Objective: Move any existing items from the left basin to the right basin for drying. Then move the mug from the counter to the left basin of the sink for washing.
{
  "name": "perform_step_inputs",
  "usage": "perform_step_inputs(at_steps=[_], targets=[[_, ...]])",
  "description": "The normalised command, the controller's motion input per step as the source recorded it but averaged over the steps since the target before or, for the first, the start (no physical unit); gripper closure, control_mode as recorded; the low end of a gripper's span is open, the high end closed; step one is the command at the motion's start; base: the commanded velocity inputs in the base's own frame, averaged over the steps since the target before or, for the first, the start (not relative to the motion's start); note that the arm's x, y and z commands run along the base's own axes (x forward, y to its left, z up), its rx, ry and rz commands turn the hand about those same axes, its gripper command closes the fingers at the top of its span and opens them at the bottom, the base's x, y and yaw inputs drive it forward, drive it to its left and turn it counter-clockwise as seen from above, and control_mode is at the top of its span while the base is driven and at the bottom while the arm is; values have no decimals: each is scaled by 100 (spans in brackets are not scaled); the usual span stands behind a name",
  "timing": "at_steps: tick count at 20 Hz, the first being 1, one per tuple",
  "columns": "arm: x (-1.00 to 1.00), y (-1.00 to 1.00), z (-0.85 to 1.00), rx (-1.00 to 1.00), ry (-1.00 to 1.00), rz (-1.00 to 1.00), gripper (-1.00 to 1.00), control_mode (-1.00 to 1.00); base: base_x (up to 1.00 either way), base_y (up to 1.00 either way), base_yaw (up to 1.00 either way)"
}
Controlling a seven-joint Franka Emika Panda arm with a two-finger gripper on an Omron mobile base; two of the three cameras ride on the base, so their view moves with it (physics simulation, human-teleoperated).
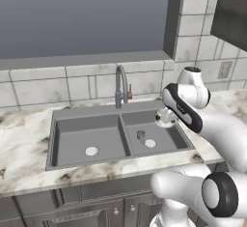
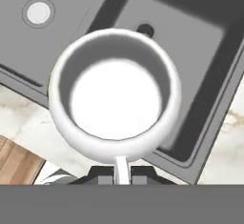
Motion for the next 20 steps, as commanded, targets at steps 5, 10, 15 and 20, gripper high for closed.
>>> perform_step_inputs(at_steps=[5, 10, 15, 20], targets=[[0, 100, 0, 0, 5, 30, 100, -100, 0, 0, 0], [0, 100, 0, 0, 4, 21, 100, -100, 0, 0, 0], [21, 100, -11, 0, 6, 11, 100, -100, 0, 0, 0], [85, 80, -33, 0, 12, 0, 100, -100, 0, 0, 0]])
